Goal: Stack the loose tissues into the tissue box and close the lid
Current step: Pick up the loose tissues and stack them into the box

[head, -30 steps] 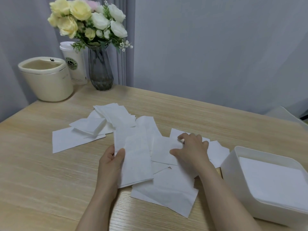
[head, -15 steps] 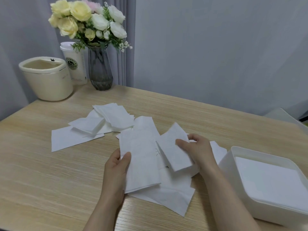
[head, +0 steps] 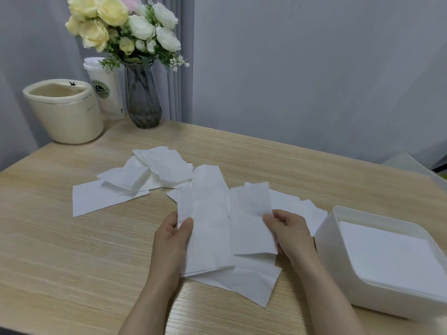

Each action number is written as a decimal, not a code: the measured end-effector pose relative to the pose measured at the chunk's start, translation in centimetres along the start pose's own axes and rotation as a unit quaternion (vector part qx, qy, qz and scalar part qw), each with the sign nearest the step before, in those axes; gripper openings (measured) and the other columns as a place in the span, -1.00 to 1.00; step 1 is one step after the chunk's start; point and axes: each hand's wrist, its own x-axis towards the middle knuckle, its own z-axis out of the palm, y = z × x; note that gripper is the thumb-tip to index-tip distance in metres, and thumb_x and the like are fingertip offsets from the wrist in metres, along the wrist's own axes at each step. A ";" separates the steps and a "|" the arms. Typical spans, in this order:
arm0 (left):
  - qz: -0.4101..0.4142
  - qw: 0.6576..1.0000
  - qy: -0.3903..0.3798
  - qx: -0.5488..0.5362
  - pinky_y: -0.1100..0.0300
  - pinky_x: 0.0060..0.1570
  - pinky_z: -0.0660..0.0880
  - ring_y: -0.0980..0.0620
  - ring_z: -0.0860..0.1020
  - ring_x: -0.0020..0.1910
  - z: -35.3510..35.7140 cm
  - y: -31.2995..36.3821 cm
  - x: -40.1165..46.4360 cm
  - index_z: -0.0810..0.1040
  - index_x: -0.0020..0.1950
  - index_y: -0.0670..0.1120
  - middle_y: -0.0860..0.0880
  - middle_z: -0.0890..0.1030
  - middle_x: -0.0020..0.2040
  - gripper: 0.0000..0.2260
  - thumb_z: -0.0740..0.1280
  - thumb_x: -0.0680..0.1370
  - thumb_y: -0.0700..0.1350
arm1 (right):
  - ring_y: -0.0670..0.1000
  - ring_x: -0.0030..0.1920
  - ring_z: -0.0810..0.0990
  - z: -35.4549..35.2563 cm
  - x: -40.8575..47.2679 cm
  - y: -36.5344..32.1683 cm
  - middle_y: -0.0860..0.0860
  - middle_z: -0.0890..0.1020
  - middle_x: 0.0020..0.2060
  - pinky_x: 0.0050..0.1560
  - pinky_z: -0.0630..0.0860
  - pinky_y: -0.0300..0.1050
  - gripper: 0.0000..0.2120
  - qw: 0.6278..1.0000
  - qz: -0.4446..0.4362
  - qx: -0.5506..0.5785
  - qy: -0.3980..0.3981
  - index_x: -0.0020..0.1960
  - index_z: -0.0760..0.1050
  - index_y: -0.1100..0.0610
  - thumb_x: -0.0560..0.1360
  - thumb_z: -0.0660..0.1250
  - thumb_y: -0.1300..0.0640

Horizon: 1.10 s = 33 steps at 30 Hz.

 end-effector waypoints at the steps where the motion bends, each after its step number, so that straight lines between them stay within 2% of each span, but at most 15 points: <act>1: 0.001 1.000 -0.002 0.004 0.05 -0.08 0.56 -0.04 0.67 -0.11 0.0 0.0 0.0 0.61 0.11 -0.07 -0.05 0.72 -0.05 -0.80 0.24 0.61 -0.29 | -0.03 -0.40 0.53 0.0 -0.3 -0.2 0.07 0.63 -0.38 -0.35 0.40 -0.21 -0.80 0.999 -0.012 0.042 0.019 -0.21 0.57 0.23 0.55 0.31 0.18; 3: 0.004 1.000 -0.007 0.015 0.06 -0.08 0.55 -0.03 0.68 -0.08 0.0 -0.1 0.0 0.61 0.12 -0.07 -0.05 0.72 -0.03 -0.80 0.24 0.62 -0.27 | -0.04 -0.26 0.65 0.1 -1.0 -0.8 0.01 0.71 -0.26 -0.20 0.52 -0.13 -0.88 0.987 -0.013 0.156 0.045 -0.10 0.61 0.11 0.56 0.31 0.16; 5: 0.005 1.000 -0.008 0.026 0.08 -0.10 0.54 -0.01 0.67 -0.08 0.0 -0.1 0.1 0.60 0.14 -0.07 -0.04 0.72 -0.03 -0.80 0.22 0.63 -0.26 | 0.00 -0.26 0.64 0.3 -1.4 -1.3 0.03 0.71 -0.26 -0.20 0.51 -0.08 -0.91 0.972 0.013 0.232 0.042 -0.08 0.57 0.14 0.56 0.33 0.15; 8: 0.008 0.999 -0.009 0.047 0.05 -0.04 0.53 -0.05 0.66 -0.04 -0.1 -0.3 0.2 0.60 0.14 -0.05 -0.05 0.72 -0.01 -0.79 0.20 0.65 -0.23 | 0.05 -0.27 0.59 1.7 -2.1 -1.6 0.12 0.66 -0.28 -0.23 0.47 -0.09 -0.90 0.964 0.046 0.261 -0.029 -0.15 0.53 0.17 0.53 0.36 0.18; 13: 0.017 0.999 -0.016 0.047 0.13 -0.09 0.52 0.00 0.64 -0.06 -0.1 -0.3 0.2 0.61 0.09 -0.11 -0.08 0.71 -0.03 -0.80 0.19 0.65 -0.21 | 0.06 -0.23 0.59 4.7 -3.1 -0.9 0.19 0.67 -0.26 -0.21 0.44 -0.11 -0.88 0.968 0.050 0.226 -0.099 -0.18 0.53 0.19 0.52 0.37 0.19; 16: 0.003 0.999 -0.018 0.028 0.26 -0.22 0.51 0.08 0.60 -0.19 0.1 0.0 0.0 0.62 0.01 -0.11 -0.03 0.68 -0.14 -0.81 0.21 0.65 -0.16 | 0.05 -0.23 0.57 5.6 -3.2 -0.4 0.23 0.65 -0.27 -0.16 0.39 -0.11 -0.84 0.979 0.040 0.169 -0.106 -0.19 0.53 0.17 0.52 0.37 0.12; 19: 0.003 1.000 -0.021 0.022 0.20 -0.20 0.46 0.06 0.56 -0.19 0.1 0.1 0.0 0.61 0.04 -0.16 -0.08 0.64 -0.15 -0.81 0.22 0.66 -0.13 | 0.07 -0.22 0.56 6.1 -3.2 -0.1 0.35 0.62 -0.18 -0.15 0.38 -0.08 -0.82 0.982 0.040 0.158 -0.100 -0.18 0.54 0.17 0.52 0.37 0.07; 21: 0.004 1.000 -0.022 0.019 0.20 -0.20 0.45 0.05 0.54 -0.20 0.1 0.1 0.0 0.59 0.05 -0.20 -0.08 0.61 -0.16 -0.80 0.22 0.66 -0.12 | 0.07 -0.22 0.56 6.2 -3.2 0.1 0.37 0.60 -0.19 -0.14 0.38 -0.06 -0.82 0.982 0.037 0.160 -0.098 -0.17 0.54 0.17 0.51 0.38 0.06; 25: 0.022 0.999 -0.020 0.043 0.20 -0.18 0.43 0.07 0.52 -0.20 0.1 -0.1 0.0 0.55 0.02 -0.24 -0.04 0.60 -0.20 -0.74 0.17 0.67 -0.09 | 0.03 -0.27 0.55 6.3 -3.3 0.4 0.18 0.59 -0.34 -0.21 0.39 -0.11 -0.81 0.981 0.030 0.166 -0.097 -0.16 0.54 0.19 0.51 0.38 0.07; 29: 0.039 0.996 -0.032 0.068 0.45 -0.20 0.46 0.28 0.59 -0.19 0.0 0.0 -0.3 0.59 -0.04 -0.06 0.19 0.67 -0.20 -0.73 0.12 0.68 -0.09 | 0.02 -0.31 0.51 6.4 -3.3 0.6 0.12 0.56 -0.40 -0.27 0.36 -0.15 -0.77 0.980 0.025 0.175 -0.088 -0.12 0.53 0.28 0.51 0.38 0.09; 30: 0.040 0.996 -0.036 0.074 0.41 -0.17 0.48 0.26 0.60 -0.17 0.1 0.1 -0.2 0.60 -0.03 -0.06 0.16 0.67 -0.17 -0.75 0.13 0.68 -0.09 | 0.03 -0.30 0.50 6.4 -3.3 0.7 0.13 0.55 -0.39 -0.27 0.36 -0.13 -0.77 0.980 0.024 0.180 -0.086 -0.11 0.53 0.28 0.51 0.39 0.09; 33: 0.039 0.996 -0.044 0.070 0.12 -0.06 0.52 0.05 0.62 -0.09 0.1 -0.2 0.0 0.61 0.04 -0.07 0.00 0.69 -0.07 -0.88 0.28 0.62 -0.10 | 0.05 -0.28 0.56 6.4 -3.5 0.7 0.20 0.62 -0.34 -0.23 0.41 -0.10 -0.83 0.976 0.023 0.201 -0.082 -0.08 0.55 0.23 0.50 0.40 0.11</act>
